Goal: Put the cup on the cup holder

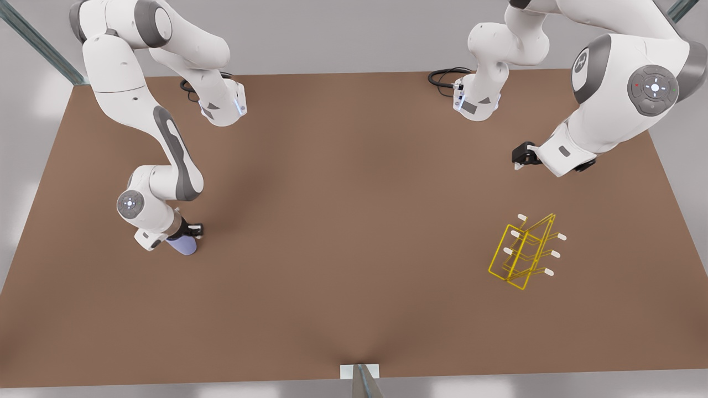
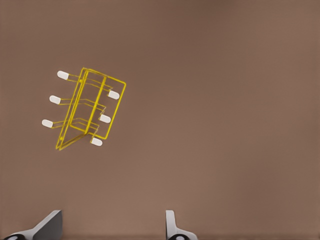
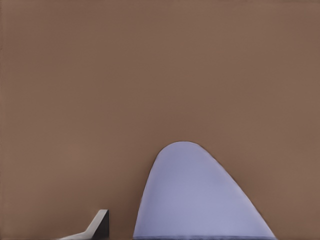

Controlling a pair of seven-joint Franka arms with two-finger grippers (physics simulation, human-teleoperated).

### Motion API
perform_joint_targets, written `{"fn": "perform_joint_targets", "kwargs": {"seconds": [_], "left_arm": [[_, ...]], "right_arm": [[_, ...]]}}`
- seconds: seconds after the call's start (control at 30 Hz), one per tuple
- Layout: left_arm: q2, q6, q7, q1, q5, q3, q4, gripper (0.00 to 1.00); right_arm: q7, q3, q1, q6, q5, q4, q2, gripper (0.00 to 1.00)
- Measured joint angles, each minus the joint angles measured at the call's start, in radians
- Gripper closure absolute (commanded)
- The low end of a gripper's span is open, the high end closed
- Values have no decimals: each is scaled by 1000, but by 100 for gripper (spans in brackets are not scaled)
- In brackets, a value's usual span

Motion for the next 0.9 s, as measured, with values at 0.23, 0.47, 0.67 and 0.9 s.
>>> {"fn": "perform_joint_targets", "kwargs": {"seconds": [0.23,0.47,0.67,0.9], "left_arm": [[0,-6,1,0,0,0,0,0],[0,-7,1,-1,0,0,1,0],[0,-6,1,-7,0,0,1,0],[0,-7,0,-7,1,-1,1,0]], "right_arm": [[-24,-1,-1,-3,-13,8,0,79],[-17,64,8,-158,-10,169,-29,79],[1,194,91,-502,305,590,74,79],[24,200,347,-782,875,1052,479,79]]}}
